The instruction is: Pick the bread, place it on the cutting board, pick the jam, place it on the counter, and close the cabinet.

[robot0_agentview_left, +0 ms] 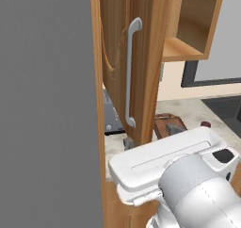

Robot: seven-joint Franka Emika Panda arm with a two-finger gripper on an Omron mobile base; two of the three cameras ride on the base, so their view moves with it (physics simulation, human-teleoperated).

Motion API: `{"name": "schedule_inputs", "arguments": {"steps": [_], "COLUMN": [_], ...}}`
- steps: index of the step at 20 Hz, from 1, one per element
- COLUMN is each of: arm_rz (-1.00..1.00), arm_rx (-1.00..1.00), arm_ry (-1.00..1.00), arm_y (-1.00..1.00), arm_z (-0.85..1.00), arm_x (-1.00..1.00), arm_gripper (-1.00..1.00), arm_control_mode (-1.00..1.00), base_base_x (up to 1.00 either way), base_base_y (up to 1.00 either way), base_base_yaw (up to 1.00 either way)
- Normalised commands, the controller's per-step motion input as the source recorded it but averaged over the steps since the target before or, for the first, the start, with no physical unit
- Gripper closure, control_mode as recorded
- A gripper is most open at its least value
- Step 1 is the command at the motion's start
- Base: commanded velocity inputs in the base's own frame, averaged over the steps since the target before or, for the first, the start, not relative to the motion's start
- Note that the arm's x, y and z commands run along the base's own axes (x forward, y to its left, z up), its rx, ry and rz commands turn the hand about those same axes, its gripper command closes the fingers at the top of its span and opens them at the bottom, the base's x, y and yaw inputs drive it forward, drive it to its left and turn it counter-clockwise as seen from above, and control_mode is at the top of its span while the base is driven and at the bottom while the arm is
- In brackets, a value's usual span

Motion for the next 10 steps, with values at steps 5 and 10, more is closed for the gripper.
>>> {"name": "schedule_inputs", "arguments": {"steps": [5, 10], "arm_rz": [0.0, -0.01], "arm_rx": [0.0, 0.0], "arm_ry": [-0.06, -0.06], "arm_y": [0.01, 0.01], "arm_z": [-0.07, -0.09], "arm_x": [0.26, 0.24], "arm_gripper": [-1.0, -1.0], "arm_control_mode": [-1.0, -1.0], "base_base_x": [0.0, 0.0], "base_base_y": [0.0, 0.0], "base_base_yaw": [0.0, 0.0]}}
